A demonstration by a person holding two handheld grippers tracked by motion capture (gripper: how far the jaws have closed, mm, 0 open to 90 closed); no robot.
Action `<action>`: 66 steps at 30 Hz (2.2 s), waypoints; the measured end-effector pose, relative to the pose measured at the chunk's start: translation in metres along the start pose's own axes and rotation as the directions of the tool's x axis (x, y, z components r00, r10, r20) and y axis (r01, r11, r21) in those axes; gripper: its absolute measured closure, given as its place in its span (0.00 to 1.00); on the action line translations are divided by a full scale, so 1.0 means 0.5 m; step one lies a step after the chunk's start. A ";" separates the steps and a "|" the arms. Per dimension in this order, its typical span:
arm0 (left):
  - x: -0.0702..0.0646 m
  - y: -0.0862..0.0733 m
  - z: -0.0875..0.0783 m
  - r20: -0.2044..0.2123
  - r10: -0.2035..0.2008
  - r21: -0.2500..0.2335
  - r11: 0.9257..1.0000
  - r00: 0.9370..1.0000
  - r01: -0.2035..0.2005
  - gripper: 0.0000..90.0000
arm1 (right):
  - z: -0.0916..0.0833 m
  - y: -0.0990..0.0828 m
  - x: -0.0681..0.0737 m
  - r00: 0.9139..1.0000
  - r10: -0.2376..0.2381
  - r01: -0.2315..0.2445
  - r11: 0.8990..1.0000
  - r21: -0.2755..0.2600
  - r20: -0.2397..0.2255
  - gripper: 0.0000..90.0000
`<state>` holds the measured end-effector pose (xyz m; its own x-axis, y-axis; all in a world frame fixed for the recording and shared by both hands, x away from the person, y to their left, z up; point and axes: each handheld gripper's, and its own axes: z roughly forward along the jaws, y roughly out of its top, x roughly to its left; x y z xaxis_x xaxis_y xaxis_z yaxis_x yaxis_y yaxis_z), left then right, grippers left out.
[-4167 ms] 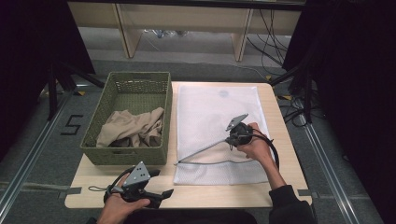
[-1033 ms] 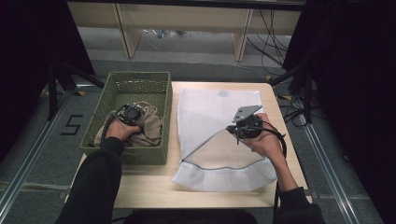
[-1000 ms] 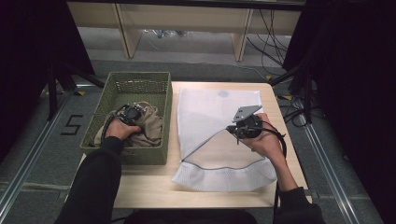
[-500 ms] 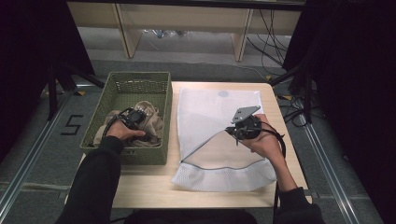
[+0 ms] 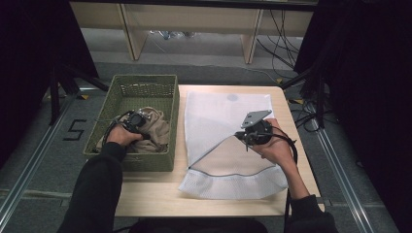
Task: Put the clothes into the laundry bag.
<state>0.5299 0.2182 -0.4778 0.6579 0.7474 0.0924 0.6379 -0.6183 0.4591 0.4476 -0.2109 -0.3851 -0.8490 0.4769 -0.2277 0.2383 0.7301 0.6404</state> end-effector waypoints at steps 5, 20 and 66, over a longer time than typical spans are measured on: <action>-0.003 0.004 -0.013 -0.025 -0.019 -0.020 1.000 1.000 0.018 0.78 | 0.001 -0.001 -0.002 1.000 -0.002 0.002 1.000 -0.003 -0.003 1.00; 0.013 0.023 -0.177 0.073 -0.145 -0.342 0.926 0.987 0.162 0.79 | -0.006 0.003 -0.003 1.000 0.010 -0.010 1.000 -0.011 0.016 1.00; -0.404 0.085 -0.381 0.615 0.226 -0.461 0.881 0.756 0.112 0.79 | -0.020 0.009 -0.019 0.999 0.037 -0.036 0.997 -0.062 0.017 1.00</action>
<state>0.3480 0.0874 -0.3087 0.8874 0.2754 -0.3698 0.4507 -0.3490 0.8216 0.4520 -0.2170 -0.3728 -0.8313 0.5119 -0.2166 0.2387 0.6807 0.6926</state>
